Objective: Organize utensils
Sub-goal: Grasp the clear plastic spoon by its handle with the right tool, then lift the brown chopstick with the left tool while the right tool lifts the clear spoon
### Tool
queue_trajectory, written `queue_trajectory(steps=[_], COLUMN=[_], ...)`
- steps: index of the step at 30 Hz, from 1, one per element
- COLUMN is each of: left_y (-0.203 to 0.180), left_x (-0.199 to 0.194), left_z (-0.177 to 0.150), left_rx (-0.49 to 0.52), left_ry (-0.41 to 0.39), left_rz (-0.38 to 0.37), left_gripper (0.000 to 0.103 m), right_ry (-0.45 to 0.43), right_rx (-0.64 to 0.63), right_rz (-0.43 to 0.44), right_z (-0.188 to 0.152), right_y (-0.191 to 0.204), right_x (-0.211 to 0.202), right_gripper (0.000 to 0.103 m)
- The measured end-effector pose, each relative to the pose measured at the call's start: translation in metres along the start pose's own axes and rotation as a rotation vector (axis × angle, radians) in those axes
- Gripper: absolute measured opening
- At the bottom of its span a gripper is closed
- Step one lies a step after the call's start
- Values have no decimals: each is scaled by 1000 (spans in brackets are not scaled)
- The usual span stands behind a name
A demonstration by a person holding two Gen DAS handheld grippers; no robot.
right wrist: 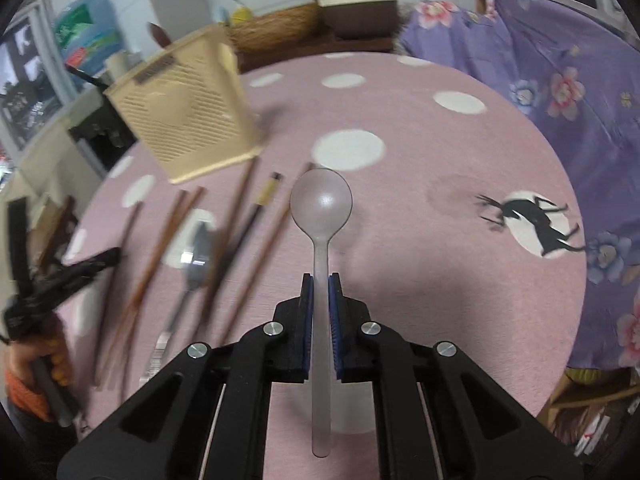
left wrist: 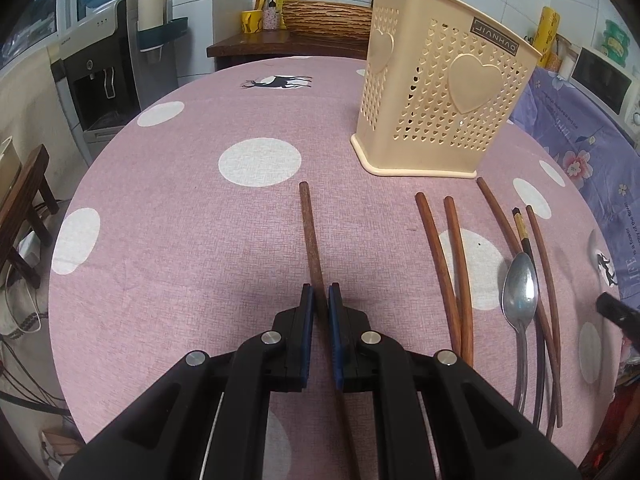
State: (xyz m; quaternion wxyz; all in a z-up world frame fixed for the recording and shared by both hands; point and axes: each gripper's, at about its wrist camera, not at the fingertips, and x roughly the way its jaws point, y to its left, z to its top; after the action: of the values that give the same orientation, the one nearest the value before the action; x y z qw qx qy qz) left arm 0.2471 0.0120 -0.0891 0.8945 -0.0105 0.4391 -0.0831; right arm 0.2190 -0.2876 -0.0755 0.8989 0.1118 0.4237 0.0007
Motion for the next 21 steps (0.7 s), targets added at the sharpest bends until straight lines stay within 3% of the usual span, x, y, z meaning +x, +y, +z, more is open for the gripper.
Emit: queue_trajectory(steps=[5,8,9,11,13,17,21], left_y=[1,2,1,1,2,5,10], left_x=[0,-1,-1,-1,-2,0,-1], left_z=[0,1,2,3,6,12,16], left_rx=[-1,-5,-5,-4,-8,-6,-17], left_ry=[4,11,15,17,11,7,6], left_rz=[-8,-16,-18,-17,-12,6,16], left_gripper=[9,12,14,31,37,38,38], right_ry=[3,-10,-25,-35,-39,-6,22], right_rx=[-18,-9,-10,-25,-21,-42,-63], right_rz=[-37,-25,-29,-41,-42,-26,-68], right_z=[-6,-5,-3,3,9,19,24], right_y=[-6,-9,-10,-10,-12,-5,5], right_x=[15,15,13,11,12,21,35], right_gripper=[14,47,47,47,47,47,47])
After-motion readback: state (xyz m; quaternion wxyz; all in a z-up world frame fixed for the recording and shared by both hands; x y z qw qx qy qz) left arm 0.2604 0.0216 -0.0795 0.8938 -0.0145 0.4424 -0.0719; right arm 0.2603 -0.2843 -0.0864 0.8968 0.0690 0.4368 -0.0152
